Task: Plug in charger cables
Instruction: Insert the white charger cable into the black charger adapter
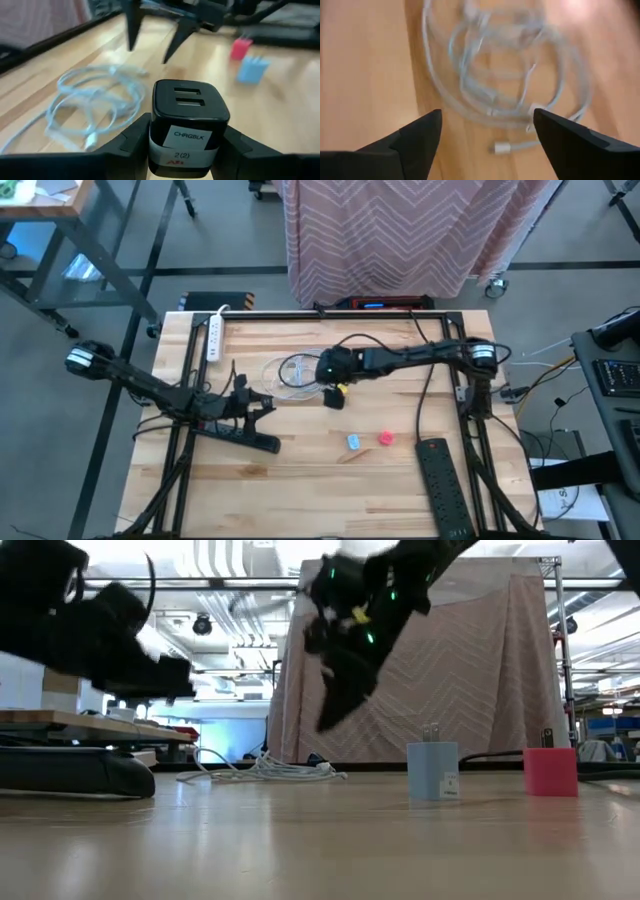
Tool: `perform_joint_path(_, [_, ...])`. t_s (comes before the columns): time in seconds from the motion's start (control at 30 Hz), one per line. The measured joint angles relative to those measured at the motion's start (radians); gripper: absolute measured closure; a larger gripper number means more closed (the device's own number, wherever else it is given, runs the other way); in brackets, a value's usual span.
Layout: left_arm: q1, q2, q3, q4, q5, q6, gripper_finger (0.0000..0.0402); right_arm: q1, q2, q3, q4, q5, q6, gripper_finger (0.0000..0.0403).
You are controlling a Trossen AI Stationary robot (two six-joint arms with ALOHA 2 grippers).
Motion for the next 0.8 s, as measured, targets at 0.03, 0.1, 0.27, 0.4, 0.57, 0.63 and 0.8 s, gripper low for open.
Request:
perform_joint_path(0.03, [0.0,0.009,-0.013,0.001,-0.014,-0.012,0.0266,-0.009,0.018,0.0,-0.019,-0.005,-0.06,0.0107])
perform_joint_path(0.1, [0.0,0.027,-0.03,0.006,-0.033,-0.028,0.0266,-0.029,0.05,0.0,-0.056,-0.011,-0.15,0.012])
perform_joint_path(0.27, [0.0,0.072,-0.043,0.007,-0.035,-0.05,0.0266,-0.081,0.1,0.06,-0.094,0.008,-0.192,0.0154])
perform_joint_path(0.4, [0.0,0.114,-0.043,0.011,-0.043,-0.051,0.0266,-0.092,0.142,0.163,-0.218,0.013,-0.407,0.0177])
perform_joint_path(0.57, [0.005,0.156,-0.044,0.01,-0.043,-0.075,0.0265,-0.111,0.262,0.335,-0.339,0.01,-0.541,0.0196])
perform_joint_path(0.63, [0.005,0.17,-0.043,0.014,-0.044,-0.083,0.0266,-0.116,0.319,0.415,-0.419,0.016,-0.576,0.0201])
perform_joint_path(0.8, [0.005,0.203,-0.041,0.025,-0.048,-0.101,0.0265,-0.124,0.436,0.62,-0.593,0.016,-0.635,0.0203])
